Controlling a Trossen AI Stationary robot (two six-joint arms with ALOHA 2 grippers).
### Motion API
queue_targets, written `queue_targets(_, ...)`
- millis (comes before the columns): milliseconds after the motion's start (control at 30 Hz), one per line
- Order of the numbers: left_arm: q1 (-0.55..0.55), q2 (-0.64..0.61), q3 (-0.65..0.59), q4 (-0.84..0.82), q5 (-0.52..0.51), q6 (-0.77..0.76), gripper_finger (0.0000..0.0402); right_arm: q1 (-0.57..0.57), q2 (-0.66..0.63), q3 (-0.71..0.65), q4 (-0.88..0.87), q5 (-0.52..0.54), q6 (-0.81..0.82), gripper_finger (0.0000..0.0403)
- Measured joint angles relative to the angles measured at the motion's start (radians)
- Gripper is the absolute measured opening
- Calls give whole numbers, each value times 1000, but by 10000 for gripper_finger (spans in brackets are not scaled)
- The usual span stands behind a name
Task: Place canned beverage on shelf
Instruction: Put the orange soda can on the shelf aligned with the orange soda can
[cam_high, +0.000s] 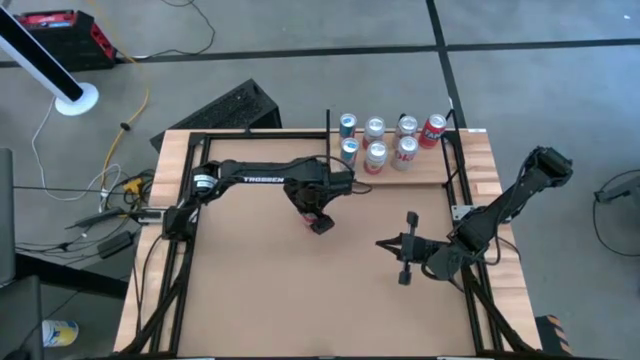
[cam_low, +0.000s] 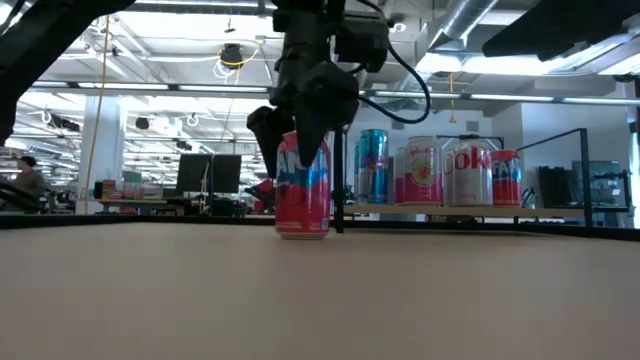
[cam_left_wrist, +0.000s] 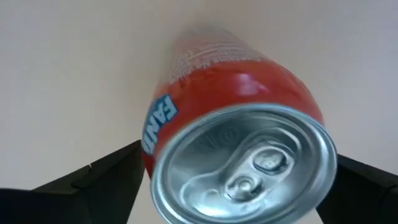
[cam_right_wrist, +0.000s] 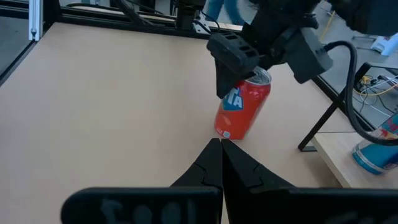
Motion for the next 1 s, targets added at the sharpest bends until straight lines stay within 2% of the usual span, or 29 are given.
queue_targets(267, -3, 0, 74, -100, -7, 55, 369, 0, 0, 0, 0, -4, 3, 21)
queue_targets(567, -42, -65, 115, -288, -184, 116, 370, 1, 0, -3, -5, -14, 73, 21)
queue_targets(800, -87, -241, 56, -288, -339, 86, 371, 1, 65, -3, 11, -29, 89, 21)
queue_targets(1000, -165, -467, -129, -174, -455, 14, 371, -8, 81, -3, 43, -28, 81, 21)
